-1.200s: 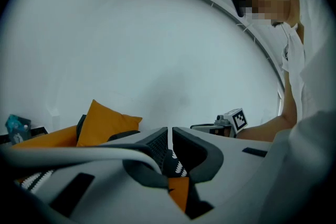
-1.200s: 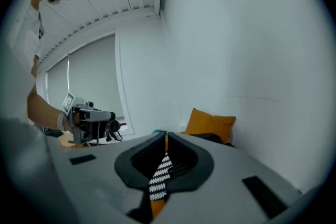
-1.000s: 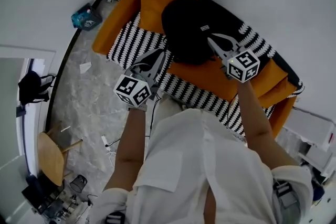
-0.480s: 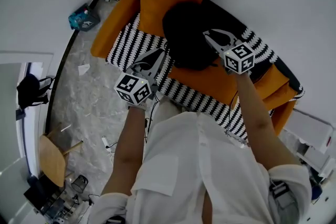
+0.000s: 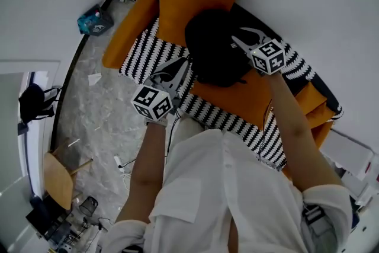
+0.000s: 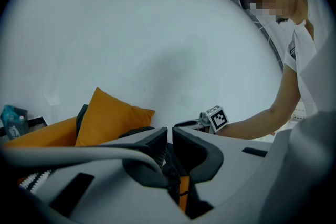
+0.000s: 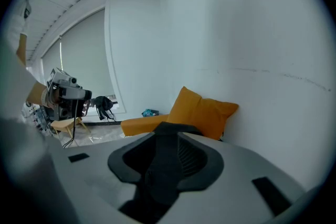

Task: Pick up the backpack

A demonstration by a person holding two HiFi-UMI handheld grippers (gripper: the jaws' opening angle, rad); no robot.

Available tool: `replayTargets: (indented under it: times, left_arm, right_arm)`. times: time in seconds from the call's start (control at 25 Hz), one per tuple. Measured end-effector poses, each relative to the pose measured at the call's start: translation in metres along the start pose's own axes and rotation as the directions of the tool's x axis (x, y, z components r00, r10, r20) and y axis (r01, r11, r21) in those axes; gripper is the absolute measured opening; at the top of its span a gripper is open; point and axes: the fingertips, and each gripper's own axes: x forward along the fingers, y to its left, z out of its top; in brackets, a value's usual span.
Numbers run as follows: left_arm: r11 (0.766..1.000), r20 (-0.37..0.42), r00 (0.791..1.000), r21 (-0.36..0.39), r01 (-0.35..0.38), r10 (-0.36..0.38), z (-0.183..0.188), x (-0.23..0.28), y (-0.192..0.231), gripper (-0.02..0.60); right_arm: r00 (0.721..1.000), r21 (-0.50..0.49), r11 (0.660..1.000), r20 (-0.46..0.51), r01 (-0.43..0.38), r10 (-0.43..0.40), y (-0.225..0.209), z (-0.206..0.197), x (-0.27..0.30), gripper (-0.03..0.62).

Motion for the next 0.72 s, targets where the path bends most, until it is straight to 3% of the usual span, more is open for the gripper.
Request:
replayTargets:
  times: [0.4, 0.72]
  left_arm:
    - [1.000, -0.015, 1.000, -0.016, 0.000, -0.001, -0.004, 0.029, 0.012, 0.044]
    - [1.000, -0.033, 0.999, -0.021, -0.008, 0.007, -0.006, 0.043, 0.016, 0.044]
  right_arm:
    - [0.990, -0.194, 0.979, -0.139, -0.060, 0.033, -0.028, -0.003, 0.044, 0.158]
    - [0.968, -0.331, 0.934, -0.245, -0.132, 0.050, -0.044, -0.007, 0.074, 0.173]
